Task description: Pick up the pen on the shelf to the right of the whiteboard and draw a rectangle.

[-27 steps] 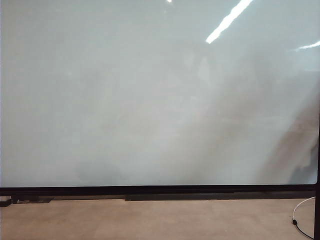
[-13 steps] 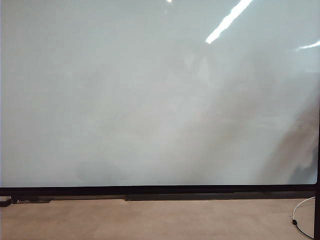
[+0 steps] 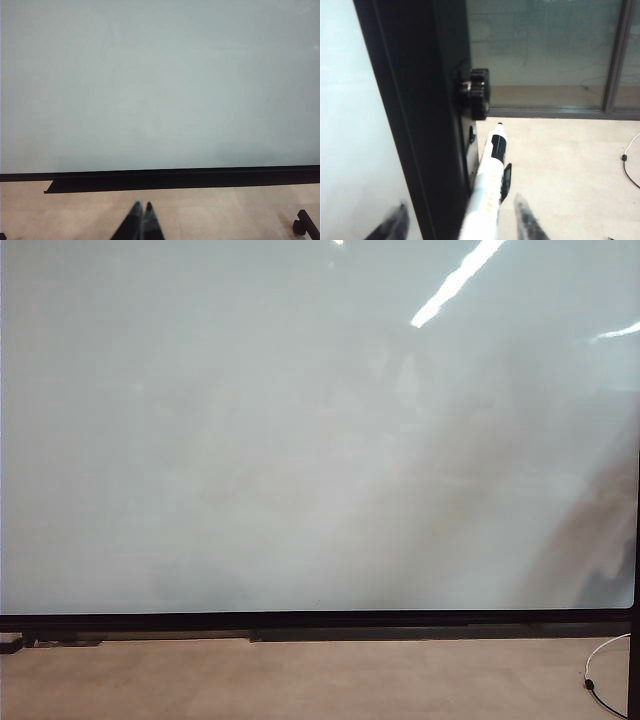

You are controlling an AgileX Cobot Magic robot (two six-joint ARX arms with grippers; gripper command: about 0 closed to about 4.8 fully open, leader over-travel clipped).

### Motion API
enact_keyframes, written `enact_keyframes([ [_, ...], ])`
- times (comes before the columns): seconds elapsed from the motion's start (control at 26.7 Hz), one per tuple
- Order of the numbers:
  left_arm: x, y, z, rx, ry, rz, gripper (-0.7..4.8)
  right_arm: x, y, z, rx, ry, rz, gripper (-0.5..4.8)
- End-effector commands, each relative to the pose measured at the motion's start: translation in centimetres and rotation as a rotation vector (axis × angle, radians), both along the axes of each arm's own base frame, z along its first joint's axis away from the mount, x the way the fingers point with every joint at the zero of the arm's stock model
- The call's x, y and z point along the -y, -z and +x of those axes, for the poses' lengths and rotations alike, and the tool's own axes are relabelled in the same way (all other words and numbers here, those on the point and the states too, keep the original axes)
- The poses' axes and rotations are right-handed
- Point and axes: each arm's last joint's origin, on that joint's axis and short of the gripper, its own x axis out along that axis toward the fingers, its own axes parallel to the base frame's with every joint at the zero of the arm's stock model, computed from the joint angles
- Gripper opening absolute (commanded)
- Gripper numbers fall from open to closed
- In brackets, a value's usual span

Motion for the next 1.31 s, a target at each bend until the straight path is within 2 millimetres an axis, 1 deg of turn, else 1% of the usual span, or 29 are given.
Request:
enact_keyframes([
  [0.04,0.0,-0.15,0.0,0.011,0.0,0.001,-0.04,-0.03,-0.33,0.1,0.022,-0.003,-0.015,2.77],
  [0.19,0.0,-0.15,0.0,0.011,0.0,0.001,-0.04,-0.02,-0.35,0.12,0.023,-0.003,-0.016,2.57],
  [0.3,0.0,-0.15,0.0,0.011,0.0,0.001,-0.04,-0.01,-0.37,0.13,0.025,-0.003,-0.02,2.32],
  [1.01,0.0,-0.15,0.0,0.011,0.0,0.001,-0.04,0.08,-0.44,0.15,0.035,0.025,-0.037,2.27],
  [1.12,0.0,-0.15,0.0,0.011,0.0,0.001,-0.04,0.08,-0.45,0.15,0.035,0.025,-0.037,1.98],
  [1.31,0.0,-0.15,0.0,0.011,0.0,0.001,-0.04,0.06,-0.48,0.15,0.039,0.024,-0.039,1.98],
])
